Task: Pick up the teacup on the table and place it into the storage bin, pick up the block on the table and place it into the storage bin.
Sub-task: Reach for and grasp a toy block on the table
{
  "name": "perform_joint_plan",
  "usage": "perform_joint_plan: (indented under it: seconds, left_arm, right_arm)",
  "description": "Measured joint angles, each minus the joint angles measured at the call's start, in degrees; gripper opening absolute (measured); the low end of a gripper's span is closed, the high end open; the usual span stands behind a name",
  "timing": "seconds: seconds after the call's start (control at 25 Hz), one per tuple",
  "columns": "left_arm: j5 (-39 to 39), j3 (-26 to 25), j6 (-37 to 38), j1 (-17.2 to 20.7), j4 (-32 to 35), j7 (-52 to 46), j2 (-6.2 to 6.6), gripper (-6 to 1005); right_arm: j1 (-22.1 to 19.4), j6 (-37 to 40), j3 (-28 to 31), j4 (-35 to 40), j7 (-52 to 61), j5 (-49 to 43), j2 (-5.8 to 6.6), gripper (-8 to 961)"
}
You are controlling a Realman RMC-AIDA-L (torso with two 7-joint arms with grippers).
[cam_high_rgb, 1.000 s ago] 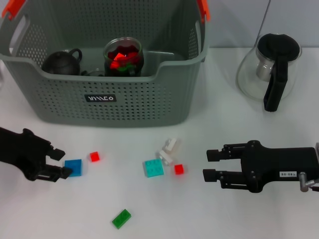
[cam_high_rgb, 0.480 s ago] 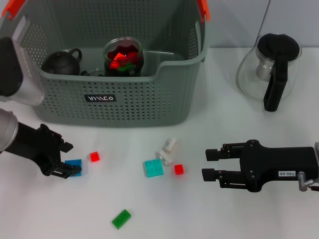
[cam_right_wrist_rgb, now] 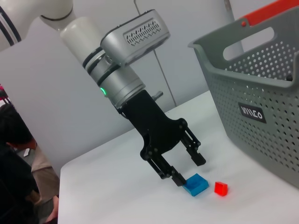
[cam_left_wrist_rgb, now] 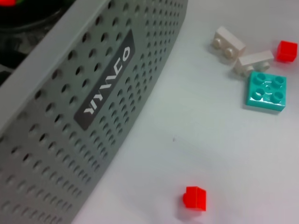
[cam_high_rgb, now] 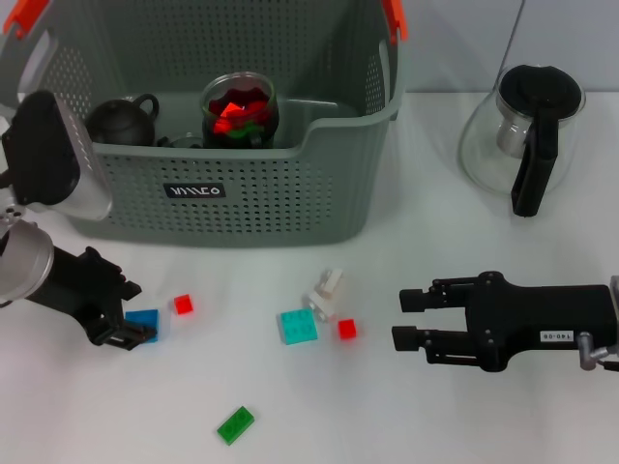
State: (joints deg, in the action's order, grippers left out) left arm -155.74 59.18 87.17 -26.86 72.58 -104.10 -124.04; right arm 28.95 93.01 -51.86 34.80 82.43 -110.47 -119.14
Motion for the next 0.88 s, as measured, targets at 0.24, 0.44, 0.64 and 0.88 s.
perform_joint_plan:
  seconds: [0.24, 0.44, 0.64, 0.88]
  left_arm:
    - [-0.3, 0.4, -1.6, -0.5, -2.7, 0.0, 0.05, 591]
    - [-0.3, 0.4, -2.3, -0.6, -2.9, 0.0, 0.03, 589]
    - [-0.5, 0.6, -2.4, -1.0, -3.8, 0.0, 0.09, 588]
    - [-2.5, 0.6, -2.7, -1.8, -5.6, -1.4, 0.10, 585]
  right_arm:
    - [0.0, -0.1, 0.0, 0.0, 0.1, -0.1, -0.06, 577]
    - [0.0, -0.1, 0.0, 0.0, 0.1, -0.1, -0.07, 577]
    - [0.0, -0.1, 0.0, 0.0, 0.1, -0.2, -0.05, 577]
    - [-0.2, 0.0, 0.0, 0.0, 0.1, -0.2, 0.05, 577]
